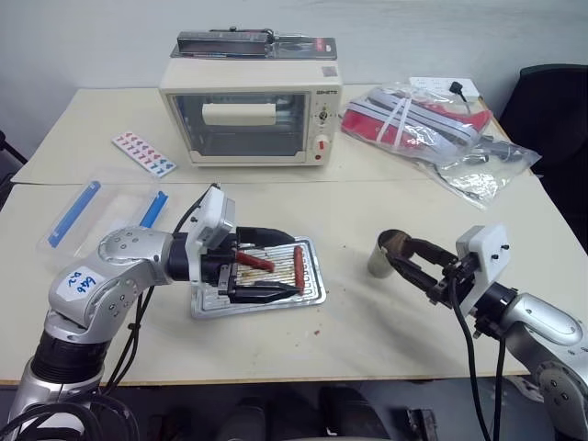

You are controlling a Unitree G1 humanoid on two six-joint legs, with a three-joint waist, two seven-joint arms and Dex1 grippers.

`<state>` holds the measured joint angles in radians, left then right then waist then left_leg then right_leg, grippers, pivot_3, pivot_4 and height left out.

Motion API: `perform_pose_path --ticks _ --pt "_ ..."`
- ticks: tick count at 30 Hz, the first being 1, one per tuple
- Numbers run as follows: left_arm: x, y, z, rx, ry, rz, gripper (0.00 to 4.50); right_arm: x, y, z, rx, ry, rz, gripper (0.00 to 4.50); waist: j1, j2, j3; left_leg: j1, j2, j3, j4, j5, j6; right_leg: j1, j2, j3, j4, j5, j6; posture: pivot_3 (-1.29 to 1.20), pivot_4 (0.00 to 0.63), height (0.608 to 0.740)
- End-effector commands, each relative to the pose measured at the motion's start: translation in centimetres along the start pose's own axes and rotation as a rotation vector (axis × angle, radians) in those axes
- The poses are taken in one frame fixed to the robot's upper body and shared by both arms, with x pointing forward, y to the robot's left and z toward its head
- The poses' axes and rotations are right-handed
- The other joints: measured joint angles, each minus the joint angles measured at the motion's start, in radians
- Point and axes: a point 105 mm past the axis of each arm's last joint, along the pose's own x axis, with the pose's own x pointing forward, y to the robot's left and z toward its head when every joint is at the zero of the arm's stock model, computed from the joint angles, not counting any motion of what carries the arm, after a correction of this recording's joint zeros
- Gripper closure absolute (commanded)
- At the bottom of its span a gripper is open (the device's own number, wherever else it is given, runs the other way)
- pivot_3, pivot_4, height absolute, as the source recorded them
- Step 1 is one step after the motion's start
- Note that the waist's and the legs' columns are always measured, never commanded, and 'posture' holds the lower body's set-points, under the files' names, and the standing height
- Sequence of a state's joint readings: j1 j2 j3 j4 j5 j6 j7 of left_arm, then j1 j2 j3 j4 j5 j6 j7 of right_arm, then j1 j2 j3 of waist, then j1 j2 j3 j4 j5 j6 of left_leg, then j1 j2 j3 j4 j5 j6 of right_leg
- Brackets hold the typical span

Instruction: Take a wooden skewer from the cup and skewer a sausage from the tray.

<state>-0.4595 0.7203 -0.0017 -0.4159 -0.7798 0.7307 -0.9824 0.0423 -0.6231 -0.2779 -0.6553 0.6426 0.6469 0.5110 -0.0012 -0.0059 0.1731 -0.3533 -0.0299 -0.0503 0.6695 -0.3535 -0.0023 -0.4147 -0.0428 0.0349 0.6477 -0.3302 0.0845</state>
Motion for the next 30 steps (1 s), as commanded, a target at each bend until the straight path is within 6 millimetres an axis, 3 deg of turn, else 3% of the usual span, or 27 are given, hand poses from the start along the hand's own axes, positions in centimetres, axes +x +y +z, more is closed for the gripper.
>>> perform_pose_path --ticks 1,3,7,13,19,26,30 --pt "0.0 -0.1 0.5 0.044 -0.008 -0.003 0.0 -0.1 0.0 0.3 -0.017 -0.024 0.002 2.21 0.0 0.0 0.0 0.0 0.0 0.0 0.0 0.0 0.0 0.0 0.0 0.0 0.0 0.0 0.0 0.0 0.15 0.74" --pt "0.0 0.0 0.5 0.05 -0.005 -0.002 0.0 -0.1 -0.1 0.3 -0.014 -0.026 -0.002 2.21 0.0 0.0 0.0 0.0 0.0 0.0 0.0 0.0 0.0 0.0 0.0 0.0 0.0 0.0 0.0 0.0 0.15 0.74" --pt "0.1 0.1 0.6 0.058 -0.003 -0.001 0.0 0.0 -0.3 0.1 -0.01 -0.028 -0.007 2.87 0.0 0.0 0.0 0.0 0.0 0.0 0.0 0.0 0.0 0.0 0.0 0.0 0.0 0.0 0.0 0.0 0.15 0.74" --pt "0.2 0.3 0.9 0.069 -0.007 -0.001 0.0 0.2 -0.4 0.4 0.002 -0.048 -0.014 4.45 0.0 0.0 0.0 0.0 0.0 0.0 0.001 0.0 0.0 0.0 0.0 0.0 0.0 0.0 0.0 0.0 0.15 0.74" --pt "0.1 0.6 0.9 0.073 -0.009 0.001 0.0 0.0 -1.3 1.9 -0.013 -0.073 -0.032 4.45 0.0 0.0 0.0 0.0 0.0 0.0 0.001 0.0 0.0 0.0 0.0 0.0 0.0 0.0 0.0 0.0 0.15 0.74" --pt "-0.1 1.1 0.8 0.086 -0.011 0.012 0.0 -2.7 -4.0 6.7 -0.081 -0.03 0.007 4.45 0.001 0.0 0.0 0.0 0.0 0.0 0.002 0.0 0.001 0.001 0.0 0.0 0.0 0.0 0.0 0.0 0.15 0.74" --pt "-0.3 1.5 0.6 0.095 -0.024 0.038 0.0 -4.0 -4.5 10.2 0.056 -0.02 0.122 4.45 0.002 0.0 0.0 -0.001 0.0 0.0 0.004 -0.001 0.002 0.001 0.0 0.0 0.0 0.0 0.0 0.0 0.15 0.74"
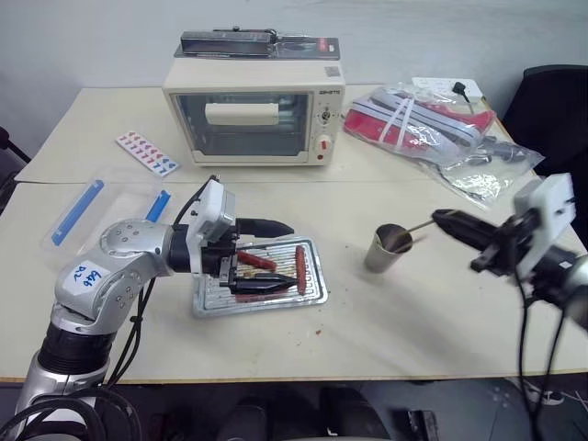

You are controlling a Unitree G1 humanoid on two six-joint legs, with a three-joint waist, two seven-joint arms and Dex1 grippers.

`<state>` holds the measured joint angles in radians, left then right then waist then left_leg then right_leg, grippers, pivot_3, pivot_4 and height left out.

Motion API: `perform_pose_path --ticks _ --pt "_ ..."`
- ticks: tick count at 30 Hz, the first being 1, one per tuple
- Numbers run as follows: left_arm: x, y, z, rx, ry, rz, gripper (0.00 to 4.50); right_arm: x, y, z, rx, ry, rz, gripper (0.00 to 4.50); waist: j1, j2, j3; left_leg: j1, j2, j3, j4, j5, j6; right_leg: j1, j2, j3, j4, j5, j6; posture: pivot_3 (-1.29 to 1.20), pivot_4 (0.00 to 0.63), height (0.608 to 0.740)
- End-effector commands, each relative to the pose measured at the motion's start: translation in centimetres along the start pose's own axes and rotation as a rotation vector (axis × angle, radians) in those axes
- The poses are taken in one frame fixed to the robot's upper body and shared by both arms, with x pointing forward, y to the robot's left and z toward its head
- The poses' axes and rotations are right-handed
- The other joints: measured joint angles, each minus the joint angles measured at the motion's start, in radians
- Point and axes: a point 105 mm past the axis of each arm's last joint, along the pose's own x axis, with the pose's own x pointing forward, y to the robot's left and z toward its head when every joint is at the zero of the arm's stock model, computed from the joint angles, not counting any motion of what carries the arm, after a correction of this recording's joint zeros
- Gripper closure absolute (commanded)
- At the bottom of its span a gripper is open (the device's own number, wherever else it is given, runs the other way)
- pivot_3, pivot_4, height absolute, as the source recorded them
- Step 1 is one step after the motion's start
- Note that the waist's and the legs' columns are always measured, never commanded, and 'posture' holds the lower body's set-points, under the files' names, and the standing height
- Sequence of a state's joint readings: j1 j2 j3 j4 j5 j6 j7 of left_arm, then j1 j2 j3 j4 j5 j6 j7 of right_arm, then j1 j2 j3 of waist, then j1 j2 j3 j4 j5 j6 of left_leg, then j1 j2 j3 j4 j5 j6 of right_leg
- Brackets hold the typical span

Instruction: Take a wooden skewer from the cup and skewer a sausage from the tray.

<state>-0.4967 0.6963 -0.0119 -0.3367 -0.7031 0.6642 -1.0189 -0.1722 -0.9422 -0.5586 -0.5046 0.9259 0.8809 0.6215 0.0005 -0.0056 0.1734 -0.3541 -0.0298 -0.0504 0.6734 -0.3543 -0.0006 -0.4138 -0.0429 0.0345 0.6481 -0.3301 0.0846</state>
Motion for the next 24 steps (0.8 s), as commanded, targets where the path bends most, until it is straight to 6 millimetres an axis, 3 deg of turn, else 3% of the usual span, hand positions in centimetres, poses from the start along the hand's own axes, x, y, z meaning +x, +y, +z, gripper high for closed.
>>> perform_pose_path --ticks 1,6,11,18,24 --pt "-0.1 0.1 0.6 0.052 -0.027 0.016 0.0 -1.4 0.6 3.6 0.161 -0.052 0.153 4.45 0.0 0.0 0.0 0.0 0.0 0.0 0.001 0.0 0.0 0.0 0.0 0.0 0.0 0.0 0.0 0.0 0.15 0.74" --pt "0.1 0.8 0.9 0.072 -0.065 0.071 0.0 -1.0 1.8 5.3 0.33 -0.094 0.294 4.45 0.0 0.0 0.0 -0.001 0.001 0.0 0.001 0.0 0.001 0.0 0.0 -0.001 -0.001 0.0 0.0 0.0 0.15 0.74" --pt "0.5 1.6 1.9 0.104 -0.122 0.127 0.0 1.5 3.3 6.8 0.611 -0.257 0.406 4.45 -0.001 -0.001 0.001 -0.002 0.001 0.0 0.006 -0.001 0.002 0.0 0.0 -0.001 0.0 0.001 0.001 0.0 0.15 0.74" --pt "1.1 2.3 3.3 0.09 -0.223 0.189 0.0 3.8 4.4 6.5 0.796 -0.388 0.422 4.45 0.003 -0.001 0.001 -0.006 0.001 -0.001 0.009 -0.002 0.003 -0.001 0.0 -0.001 -0.001 0.002 0.003 0.0 0.15 0.74" --pt "2.0 2.6 4.5 0.078 -0.295 0.211 0.0 4.4 5.6 5.8 0.85 -0.402 0.42 4.45 0.008 -0.001 0.001 -0.018 0.0 -0.001 0.012 -0.001 0.003 -0.011 -0.001 -0.001 0.004 0.003 0.005 0.0 0.15 0.74"
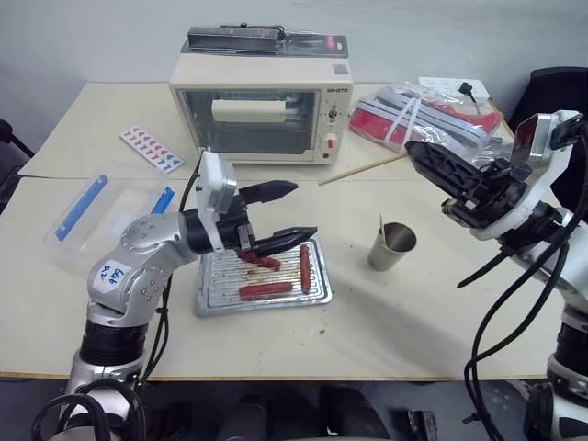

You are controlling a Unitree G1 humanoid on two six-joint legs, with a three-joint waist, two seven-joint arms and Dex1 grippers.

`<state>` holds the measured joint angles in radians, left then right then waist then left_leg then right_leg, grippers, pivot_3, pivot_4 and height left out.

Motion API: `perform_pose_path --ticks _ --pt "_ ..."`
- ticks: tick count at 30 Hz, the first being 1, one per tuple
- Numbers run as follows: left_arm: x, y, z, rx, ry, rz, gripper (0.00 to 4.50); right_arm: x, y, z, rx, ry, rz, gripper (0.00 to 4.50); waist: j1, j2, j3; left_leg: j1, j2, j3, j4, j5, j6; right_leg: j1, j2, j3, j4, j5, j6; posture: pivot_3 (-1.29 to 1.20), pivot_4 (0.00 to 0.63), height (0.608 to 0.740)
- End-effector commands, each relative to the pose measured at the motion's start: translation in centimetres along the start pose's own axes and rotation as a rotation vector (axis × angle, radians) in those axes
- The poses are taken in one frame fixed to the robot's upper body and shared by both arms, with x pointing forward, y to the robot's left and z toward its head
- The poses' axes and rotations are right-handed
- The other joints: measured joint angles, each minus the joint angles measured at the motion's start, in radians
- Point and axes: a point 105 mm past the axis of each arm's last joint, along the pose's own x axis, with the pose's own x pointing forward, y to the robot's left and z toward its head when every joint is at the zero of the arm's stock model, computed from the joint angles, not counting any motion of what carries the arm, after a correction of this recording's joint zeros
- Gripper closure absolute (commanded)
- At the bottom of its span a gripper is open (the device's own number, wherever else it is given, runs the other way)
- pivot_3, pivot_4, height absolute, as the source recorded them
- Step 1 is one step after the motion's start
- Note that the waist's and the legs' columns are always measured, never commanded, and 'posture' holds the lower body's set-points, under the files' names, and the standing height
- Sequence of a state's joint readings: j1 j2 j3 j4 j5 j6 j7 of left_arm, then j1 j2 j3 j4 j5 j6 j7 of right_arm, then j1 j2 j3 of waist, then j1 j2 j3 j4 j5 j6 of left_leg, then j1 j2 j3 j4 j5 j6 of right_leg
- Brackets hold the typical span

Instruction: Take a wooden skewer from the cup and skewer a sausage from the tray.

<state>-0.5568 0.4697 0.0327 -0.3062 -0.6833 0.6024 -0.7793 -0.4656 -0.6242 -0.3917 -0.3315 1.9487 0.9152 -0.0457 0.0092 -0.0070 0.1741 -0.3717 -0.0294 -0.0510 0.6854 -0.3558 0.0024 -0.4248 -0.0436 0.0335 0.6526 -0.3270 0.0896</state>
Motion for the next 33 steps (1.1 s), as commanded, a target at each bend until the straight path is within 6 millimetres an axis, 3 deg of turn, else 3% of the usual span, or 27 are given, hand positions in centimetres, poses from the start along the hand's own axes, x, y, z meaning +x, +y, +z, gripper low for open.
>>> perform_pose_path --ticks 1,4,18,33 --pt "0.5 -0.1 1.5 0.033 -0.057 0.005 0.0 0.2 1.1 -0.4 0.004 -0.027 0.035 4.45 -0.002 0.0 0.0 -0.001 0.0 0.0 0.0 0.0 0.0 -0.001 0.0 0.0 0.001 0.0 0.0 0.0 0.15 0.74" --pt "1.0 0.1 1.8 0.029 -0.083 0.001 0.0 0.2 1.4 -1.2 0.007 -0.013 0.039 4.45 -0.007 0.0 0.0 -0.001 0.0 0.0 0.0 0.001 -0.001 -0.003 0.0 0.0 0.001 0.0 0.0 0.0 0.15 0.74" --pt "2.4 -0.9 1.9 0.023 -0.091 -0.091 3.18 -0.3 1.3 -1.6 0.019 -0.017 0.048 4.5 -0.01 0.0 0.0 -0.001 0.0 0.001 0.0 0.001 -0.001 -0.003 0.0 0.001 0.002 0.0 0.0 0.0 0.15 0.74" --pt "2.9 -1.4 1.8 0.018 -0.099 -0.114 3.18 0.0 1.6 -1.6 0.028 -0.021 0.071 4.5 -0.01 0.0 0.0 -0.001 0.0 0.001 0.0 0.001 -0.001 -0.003 0.0 0.001 0.002 0.0 0.0 0.0 0.15 0.74"
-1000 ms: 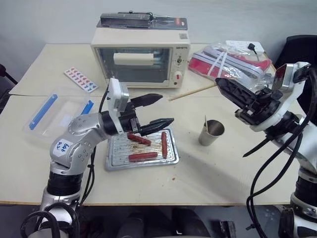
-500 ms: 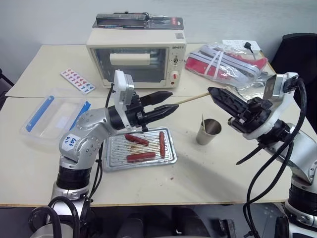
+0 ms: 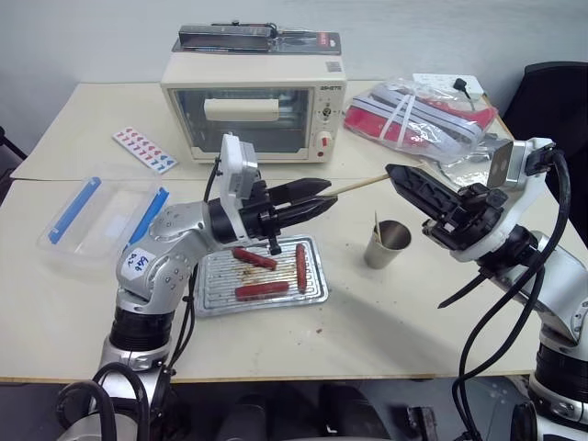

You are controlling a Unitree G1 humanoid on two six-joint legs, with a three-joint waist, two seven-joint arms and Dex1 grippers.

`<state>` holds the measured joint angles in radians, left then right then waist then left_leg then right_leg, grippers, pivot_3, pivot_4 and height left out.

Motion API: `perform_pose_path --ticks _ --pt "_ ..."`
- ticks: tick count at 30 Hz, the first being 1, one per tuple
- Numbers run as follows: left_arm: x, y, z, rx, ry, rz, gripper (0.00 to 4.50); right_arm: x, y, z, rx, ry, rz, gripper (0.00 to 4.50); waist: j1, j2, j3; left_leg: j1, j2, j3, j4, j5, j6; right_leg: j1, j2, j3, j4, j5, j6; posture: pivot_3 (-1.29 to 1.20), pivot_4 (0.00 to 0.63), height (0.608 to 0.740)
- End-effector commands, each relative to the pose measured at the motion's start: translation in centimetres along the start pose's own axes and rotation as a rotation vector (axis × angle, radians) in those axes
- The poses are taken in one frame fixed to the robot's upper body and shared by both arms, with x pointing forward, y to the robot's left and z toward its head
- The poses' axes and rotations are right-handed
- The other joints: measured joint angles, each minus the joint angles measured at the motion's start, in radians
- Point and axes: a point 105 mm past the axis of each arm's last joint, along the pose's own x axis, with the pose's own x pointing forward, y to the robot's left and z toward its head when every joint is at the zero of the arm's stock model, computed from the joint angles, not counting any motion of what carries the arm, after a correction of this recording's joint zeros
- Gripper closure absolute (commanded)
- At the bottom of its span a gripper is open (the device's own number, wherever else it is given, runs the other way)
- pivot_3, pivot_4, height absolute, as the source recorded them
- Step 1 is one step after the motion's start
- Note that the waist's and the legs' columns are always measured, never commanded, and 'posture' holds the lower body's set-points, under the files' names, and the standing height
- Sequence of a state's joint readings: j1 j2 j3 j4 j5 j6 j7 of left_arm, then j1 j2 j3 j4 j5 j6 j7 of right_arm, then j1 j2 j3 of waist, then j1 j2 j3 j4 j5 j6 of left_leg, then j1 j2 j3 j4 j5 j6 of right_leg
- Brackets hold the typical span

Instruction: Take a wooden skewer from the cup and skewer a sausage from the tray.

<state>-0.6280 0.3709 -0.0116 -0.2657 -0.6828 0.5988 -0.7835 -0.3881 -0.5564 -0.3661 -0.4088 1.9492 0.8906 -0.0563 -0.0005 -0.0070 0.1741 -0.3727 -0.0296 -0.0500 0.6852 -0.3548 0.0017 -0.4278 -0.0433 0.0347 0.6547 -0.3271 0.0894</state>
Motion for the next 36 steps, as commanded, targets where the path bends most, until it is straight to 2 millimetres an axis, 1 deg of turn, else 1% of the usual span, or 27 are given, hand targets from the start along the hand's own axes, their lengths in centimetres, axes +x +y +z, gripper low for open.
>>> perform_pose_path --ticks 1,10,17,20,23,24,30,32,36 --pt "0.4 -0.7 1.1 0.045 -0.025 -0.035 3.18 0.2 1.5 0.4 -0.024 -0.021 0.059 4.5 0.0 0.0 0.0 0.0 0.0 0.0 0.0 0.0 0.0 0.0 0.0 0.0 0.0 0.0 0.0 0.0 0.15 0.74" --pt "0.5 -0.6 1.4 0.043 -0.04 -0.031 3.18 0.5 1.5 0.2 -0.018 -0.018 0.058 4.5 0.0 0.0 0.0 0.0 0.0 0.0 0.0 0.0 0.0 0.0 0.0 0.0 0.0 0.0 0.0 0.0 0.15 0.74" --pt "0.9 -1.0 1.8 0.036 -0.061 -0.05 3.18 0.8 1.7 0.3 -0.016 -0.03 0.06 4.5 0.0 0.0 0.0 0.0 0.0 0.0 0.0 0.0 0.0 0.0 0.0 0.0 0.0 0.0 0.0 0.0 0.15 0.74" --pt "0.9 -1.2 1.8 0.031 -0.064 -0.061 3.68 0.9 1.8 0.3 -0.016 -0.038 0.064 4.5 0.0 0.0 0.0 0.0 0.0 0.0 0.0 0.0 0.0 0.0 0.0 0.0 0.0 0.0 0.0 0.0 0.15 0.74" --pt "0.9 -0.9 2.1 0.033 -0.081 -0.044 4.39 0.8 1.9 0.2 -0.016 -0.041 0.063 4.5 0.0 0.0 0.0 0.0 0.0 0.0 0.0 0.0 0.0 0.0 0.0 0.0 0.0 0.0 0.0 0.0 0.15 0.74" --pt "0.9 -0.7 2.3 0.032 -0.087 -0.039 4.49 0.8 1.9 0.1 -0.015 -0.041 0.062 4.5 0.0 0.0 0.0 0.0 0.0 0.0 0.0 0.0 0.0 0.0 0.0 0.0 0.0 0.0 0.0 0.0 0.15 0.74" --pt "1.1 -0.6 2.1 0.04 -0.067 -0.032 4.49 0.9 1.9 0.1 -0.016 -0.043 0.055 4.5 0.0 0.0 0.0 0.0 0.0 0.0 0.0 0.0 0.0 0.0 0.0 0.0 0.0 0.0 0.0 0.0 0.15 0.74" --pt "1.1 -0.5 2.1 0.037 -0.069 -0.026 3.95 0.9 1.9 0.1 -0.016 -0.044 0.054 4.5 0.0 0.0 0.0 0.0 0.0 0.0 0.0 0.0 0.0 0.0 0.0 0.0 0.0 0.0 0.0 0.0 0.15 0.74" --pt "1.2 -0.6 2.2 0.034 -0.082 -0.022 3.07 1.0 1.9 0.2 -0.016 -0.048 0.05 4.5 0.0 0.0 0.0 0.0 0.0 0.0 0.0 0.0 0.0 0.0 0.0 0.0 0.0 0.0 0.0 0.0 0.15 0.74"
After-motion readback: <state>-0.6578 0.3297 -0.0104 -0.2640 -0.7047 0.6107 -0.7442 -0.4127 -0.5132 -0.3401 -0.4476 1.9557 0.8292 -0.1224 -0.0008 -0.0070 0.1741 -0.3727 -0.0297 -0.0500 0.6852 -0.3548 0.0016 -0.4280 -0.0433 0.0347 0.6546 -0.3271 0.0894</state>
